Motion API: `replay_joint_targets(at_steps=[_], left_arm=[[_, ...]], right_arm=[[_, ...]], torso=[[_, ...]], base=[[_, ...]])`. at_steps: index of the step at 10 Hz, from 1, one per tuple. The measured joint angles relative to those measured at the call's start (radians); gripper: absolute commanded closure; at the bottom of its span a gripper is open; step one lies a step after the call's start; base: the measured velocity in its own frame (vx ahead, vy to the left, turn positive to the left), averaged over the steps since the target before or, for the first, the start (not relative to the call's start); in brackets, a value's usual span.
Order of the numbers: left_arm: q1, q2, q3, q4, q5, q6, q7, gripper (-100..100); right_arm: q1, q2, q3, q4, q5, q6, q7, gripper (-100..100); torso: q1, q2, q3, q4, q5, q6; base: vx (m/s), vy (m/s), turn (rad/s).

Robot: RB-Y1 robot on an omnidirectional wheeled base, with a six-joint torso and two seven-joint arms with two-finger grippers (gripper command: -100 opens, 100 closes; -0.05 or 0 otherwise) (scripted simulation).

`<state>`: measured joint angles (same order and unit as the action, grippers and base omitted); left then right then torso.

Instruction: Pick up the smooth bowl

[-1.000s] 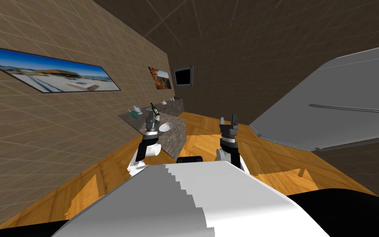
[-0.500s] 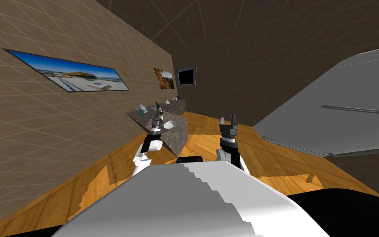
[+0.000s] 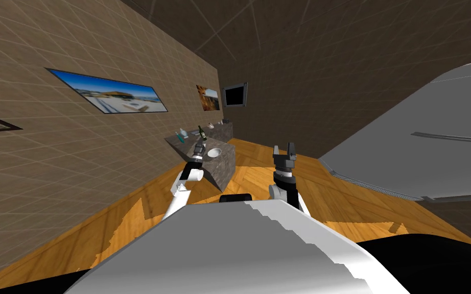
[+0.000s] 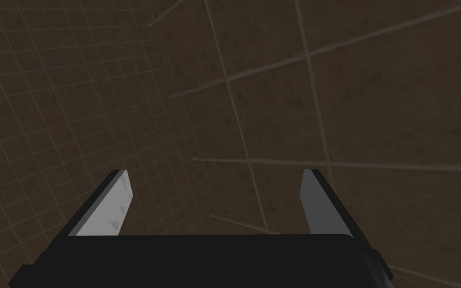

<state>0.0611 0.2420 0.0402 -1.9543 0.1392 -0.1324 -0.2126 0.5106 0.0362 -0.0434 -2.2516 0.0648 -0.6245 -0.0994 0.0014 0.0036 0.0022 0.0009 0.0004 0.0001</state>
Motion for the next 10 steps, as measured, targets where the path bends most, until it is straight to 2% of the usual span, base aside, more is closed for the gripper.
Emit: replay_joint_targets(at_steps=[2,10], left_arm=[[-0.055,0.013,0.0,0.065,0.007,0.039,-0.009,-100],[-0.262,0.067,0.001,0.276,0.047,0.247,-0.034,-100]], right_arm=[[0.0,0.0,0.0,0.0,0.0,0.0,0.0,0],[0.0,0.0,0.0,0.0,0.0,0.0,0.0,0]], torso=[[0.0,0.001,0.0,0.0,0.0,0.0],[0.0,0.0,0.0,0.0,0.0,0.0]], base=[[-0.068,0.033,0.074],[-0.055,0.037,0.06]])
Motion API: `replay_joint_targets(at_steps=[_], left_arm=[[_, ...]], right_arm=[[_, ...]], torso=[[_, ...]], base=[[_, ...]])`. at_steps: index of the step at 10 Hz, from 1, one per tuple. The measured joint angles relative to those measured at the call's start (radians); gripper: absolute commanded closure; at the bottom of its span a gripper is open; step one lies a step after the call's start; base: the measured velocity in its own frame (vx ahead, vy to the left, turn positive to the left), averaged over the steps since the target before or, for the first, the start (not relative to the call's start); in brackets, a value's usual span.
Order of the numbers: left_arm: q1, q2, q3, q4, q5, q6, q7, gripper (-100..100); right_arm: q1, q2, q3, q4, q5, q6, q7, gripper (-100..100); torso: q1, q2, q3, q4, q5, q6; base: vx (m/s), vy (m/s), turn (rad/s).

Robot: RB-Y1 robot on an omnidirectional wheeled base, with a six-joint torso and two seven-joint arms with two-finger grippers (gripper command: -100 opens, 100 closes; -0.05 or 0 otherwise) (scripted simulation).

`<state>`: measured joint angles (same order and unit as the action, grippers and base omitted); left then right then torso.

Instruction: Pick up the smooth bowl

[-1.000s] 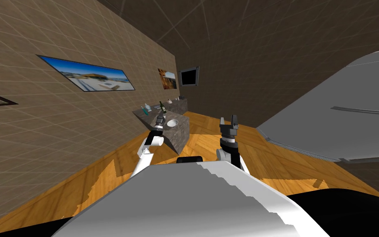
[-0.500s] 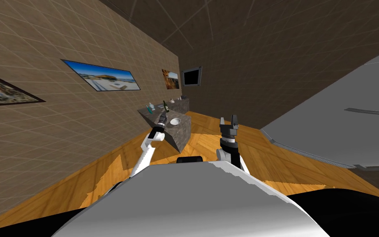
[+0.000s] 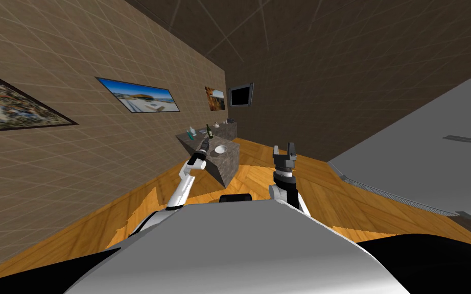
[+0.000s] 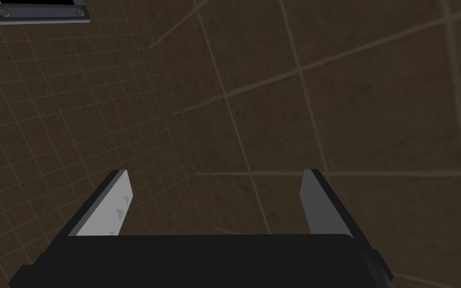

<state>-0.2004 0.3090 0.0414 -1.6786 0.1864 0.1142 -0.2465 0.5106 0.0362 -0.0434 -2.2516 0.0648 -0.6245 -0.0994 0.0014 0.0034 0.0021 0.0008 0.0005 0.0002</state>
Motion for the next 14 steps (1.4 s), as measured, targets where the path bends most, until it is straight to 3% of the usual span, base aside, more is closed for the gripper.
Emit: replay_joint_targets(at_steps=[5,14], left_arm=[[-0.127,0.03,-0.006,0.148,0.035,0.121,-0.007,-100],[-0.302,0.052,-0.016,0.372,0.084,0.284,-0.003,-100]], right_arm=[[0.0,0.0,0.0,0.0,0.0,0.0,0.0,0],[0.0,0.0,0.0,0.0,0.0,0.0,0.0,0]], torso=[[-0.001,-0.001,0.0,0.0,0.0,0.0],[-0.002,-0.002,-0.001,-0.001,0.0,0.0]], base=[[-0.041,0.029,0.034],[-0.018,0.016,0.006]])
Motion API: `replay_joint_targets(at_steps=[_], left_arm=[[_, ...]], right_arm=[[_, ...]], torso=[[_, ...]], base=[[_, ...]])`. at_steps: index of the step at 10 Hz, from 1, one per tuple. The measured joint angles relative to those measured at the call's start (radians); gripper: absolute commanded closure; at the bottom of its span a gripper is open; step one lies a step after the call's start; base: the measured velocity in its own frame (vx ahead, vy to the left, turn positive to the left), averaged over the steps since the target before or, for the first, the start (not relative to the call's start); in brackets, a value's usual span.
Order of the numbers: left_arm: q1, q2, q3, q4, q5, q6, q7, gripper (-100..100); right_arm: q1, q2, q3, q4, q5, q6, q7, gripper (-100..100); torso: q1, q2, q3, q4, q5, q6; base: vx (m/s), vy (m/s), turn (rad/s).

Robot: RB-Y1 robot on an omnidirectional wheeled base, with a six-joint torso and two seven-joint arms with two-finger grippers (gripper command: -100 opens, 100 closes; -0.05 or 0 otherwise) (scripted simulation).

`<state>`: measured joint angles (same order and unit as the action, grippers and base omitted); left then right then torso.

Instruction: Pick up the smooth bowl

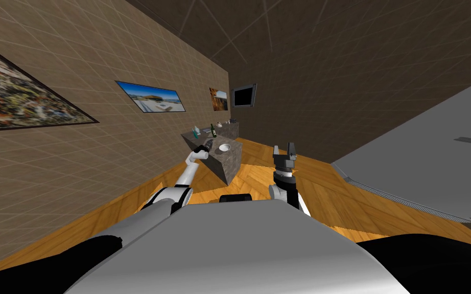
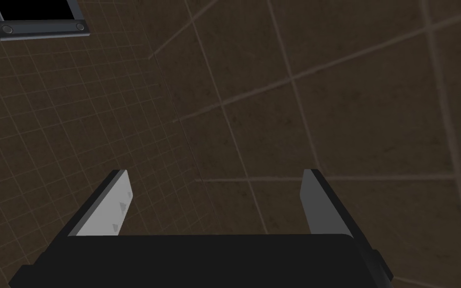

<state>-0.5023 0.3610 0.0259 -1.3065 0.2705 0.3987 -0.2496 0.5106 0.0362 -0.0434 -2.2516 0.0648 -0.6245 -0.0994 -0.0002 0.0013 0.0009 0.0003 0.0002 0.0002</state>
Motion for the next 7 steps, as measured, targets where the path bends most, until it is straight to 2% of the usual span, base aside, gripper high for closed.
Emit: replay_joint_targets(at_steps=[1,4,7], left_arm=[[-0.007,0.001,-0.001,0.021,0.002,0.004,0.0,-100],[-0.081,0.012,-0.007,0.101,0.031,0.074,0.009,-100],[-0.146,0.022,-0.015,0.203,0.062,0.127,0.016,-100]], right_arm=[[0.0,0.0,0.0,0.0,0.0,0.0,0.0,0],[0.0,0.0,0.0,0.0,0.0,0.0,0.0,0],[0.0,0.0,0.0,0.0,0.0,0.0,0.0,0]], torso=[[0.0,0.0,0.0,0.0,0.0,0.0],[0.0,0.0,0.0,0.0,0.0,0.0],[-0.001,-0.001,-0.001,0.0,0.0,0.0]], base=[[-0.01,0.012,-0.002],[-0.011,0.013,-0.015],[-0.002,0.009,-0.025]])
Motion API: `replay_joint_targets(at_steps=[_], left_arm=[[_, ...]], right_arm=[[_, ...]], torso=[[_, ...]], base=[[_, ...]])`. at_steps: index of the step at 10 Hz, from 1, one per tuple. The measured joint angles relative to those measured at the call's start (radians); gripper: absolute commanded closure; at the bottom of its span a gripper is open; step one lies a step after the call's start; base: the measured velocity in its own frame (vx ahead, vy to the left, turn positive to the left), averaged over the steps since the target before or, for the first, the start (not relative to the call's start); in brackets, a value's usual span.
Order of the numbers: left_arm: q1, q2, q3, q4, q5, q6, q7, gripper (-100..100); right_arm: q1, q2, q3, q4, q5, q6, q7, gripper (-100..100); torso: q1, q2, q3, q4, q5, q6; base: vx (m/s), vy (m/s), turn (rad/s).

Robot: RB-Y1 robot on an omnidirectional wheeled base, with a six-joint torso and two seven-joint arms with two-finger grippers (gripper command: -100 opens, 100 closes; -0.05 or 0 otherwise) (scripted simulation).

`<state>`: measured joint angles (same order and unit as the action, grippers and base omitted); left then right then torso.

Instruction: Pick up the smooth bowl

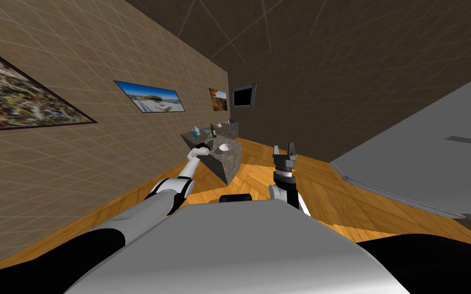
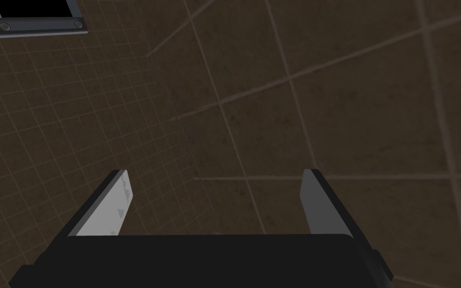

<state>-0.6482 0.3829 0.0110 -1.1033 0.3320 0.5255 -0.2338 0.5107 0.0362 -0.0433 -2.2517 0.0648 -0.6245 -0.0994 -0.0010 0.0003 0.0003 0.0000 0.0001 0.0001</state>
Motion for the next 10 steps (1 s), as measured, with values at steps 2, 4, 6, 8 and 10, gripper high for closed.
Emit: replay_joint_targets(at_steps=[2,4,6,8,10], left_arm=[[-0.041,0.002,-0.004,0.052,0.015,0.047,0.01,-100],[-0.044,0.004,-0.005,0.076,0.019,0.054,0.012,-100],[-0.081,0.007,-0.01,0.129,0.038,0.081,0.016,-100],[-0.117,0.008,-0.015,0.178,0.057,0.117,0.025,-100],[-0.148,0.009,-0.019,0.237,0.072,0.134,0.028,-100]], right_arm=[[0.0,0.0,0.0,0.0,0.0,0.0,0.0,0],[0.0,0.0,0.0,0.0,0.0,0.0,0.0,0],[0.0,0.0,0.0,0.0,0.0,0.0,0.0,0],[0.0,0.0,0.0,0.0,0.0,0.0,0.0,0],[0.0,0.0,0.0,0.0,0.0,0.0,0.0,0]], torso=[[0.0,0.0,0.0,0.0,0.0,0.0],[0.0,0.0,0.0,0.0,0.0,0.0],[0.0,0.0,0.0,0.0,0.0,0.0],[-0.001,-0.001,0.0,0.0,0.0,0.0],[-0.001,-0.001,0.0,0.0,0.0,0.0]], base=[[0.001,0.003,-0.012],[0.001,0.001,-0.02],[0.006,0.003,-0.037],[0.004,0.001,-0.015],[0.009,-0.001,-0.042]])
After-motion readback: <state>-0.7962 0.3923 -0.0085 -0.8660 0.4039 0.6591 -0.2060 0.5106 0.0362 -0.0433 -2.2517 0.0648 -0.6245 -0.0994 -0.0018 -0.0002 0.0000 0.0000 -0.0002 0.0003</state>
